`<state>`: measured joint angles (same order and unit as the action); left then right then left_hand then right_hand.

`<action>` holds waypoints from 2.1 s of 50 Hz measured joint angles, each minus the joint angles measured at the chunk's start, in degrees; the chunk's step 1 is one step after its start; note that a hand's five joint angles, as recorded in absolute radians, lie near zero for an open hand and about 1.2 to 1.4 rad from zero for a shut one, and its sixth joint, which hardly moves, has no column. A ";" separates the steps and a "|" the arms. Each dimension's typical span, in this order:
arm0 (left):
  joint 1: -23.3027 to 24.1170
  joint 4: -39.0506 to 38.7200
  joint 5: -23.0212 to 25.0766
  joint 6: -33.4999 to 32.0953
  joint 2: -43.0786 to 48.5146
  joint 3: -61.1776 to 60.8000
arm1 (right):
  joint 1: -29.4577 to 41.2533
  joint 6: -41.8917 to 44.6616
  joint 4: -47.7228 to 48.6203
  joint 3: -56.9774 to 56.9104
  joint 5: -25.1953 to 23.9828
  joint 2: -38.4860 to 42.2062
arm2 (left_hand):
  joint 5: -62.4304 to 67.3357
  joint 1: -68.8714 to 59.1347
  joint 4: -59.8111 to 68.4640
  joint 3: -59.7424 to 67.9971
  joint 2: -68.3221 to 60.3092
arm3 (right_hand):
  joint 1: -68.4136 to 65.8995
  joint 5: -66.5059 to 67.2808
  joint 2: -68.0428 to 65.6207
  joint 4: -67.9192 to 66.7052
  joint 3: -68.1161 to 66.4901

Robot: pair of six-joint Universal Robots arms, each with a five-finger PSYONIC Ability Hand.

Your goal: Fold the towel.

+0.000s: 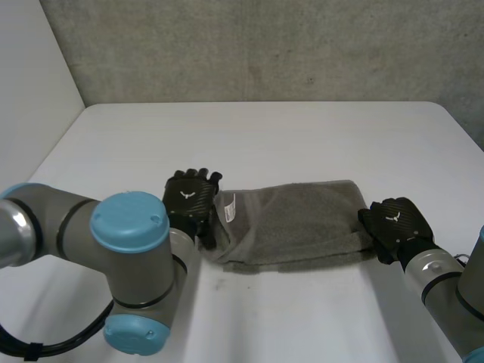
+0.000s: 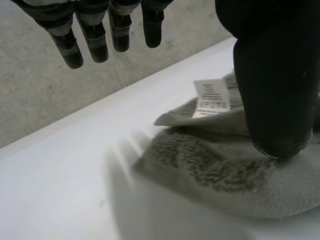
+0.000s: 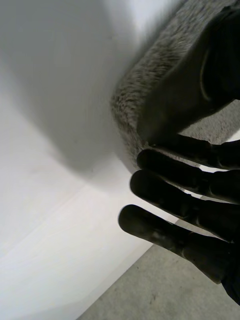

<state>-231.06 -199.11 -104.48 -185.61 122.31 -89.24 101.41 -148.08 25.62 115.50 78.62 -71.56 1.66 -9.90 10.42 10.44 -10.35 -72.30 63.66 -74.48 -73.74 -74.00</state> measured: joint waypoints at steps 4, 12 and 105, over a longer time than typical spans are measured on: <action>-0.91 0.10 0.05 0.17 -2.56 -1.79 | -0.04 0.30 0.92 -0.06 -0.26 -0.21 | 0.00 0.00 -0.13 -0.14 0.05 | -1.91 3.45 -2.33 -3.23 -2.84; -4.34 0.10 0.68 0.27 -10.24 -7.01 | 0.95 3.46 1.40 -2.25 -0.54 -1.80 | 0.00 0.00 -0.21 -0.24 0.14 | -4.88 3.93 -2.33 -3.23 -2.84; -13.45 -0.75 9.11 10.44 -24.85 -20.98 | -6.92 -12.35 1.68 4.01 -11.57 -0.93 | 0.00 0.01 -0.30 -0.29 0.31 | -1.29 1.04 -0.15 -1.23 -0.81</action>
<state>-244.52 -199.87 -95.36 -175.17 97.47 -110.22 94.49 -160.43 27.30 119.51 67.05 -72.49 1.66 -9.89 10.12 10.14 -10.04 -73.59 64.70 -74.63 -74.97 -74.82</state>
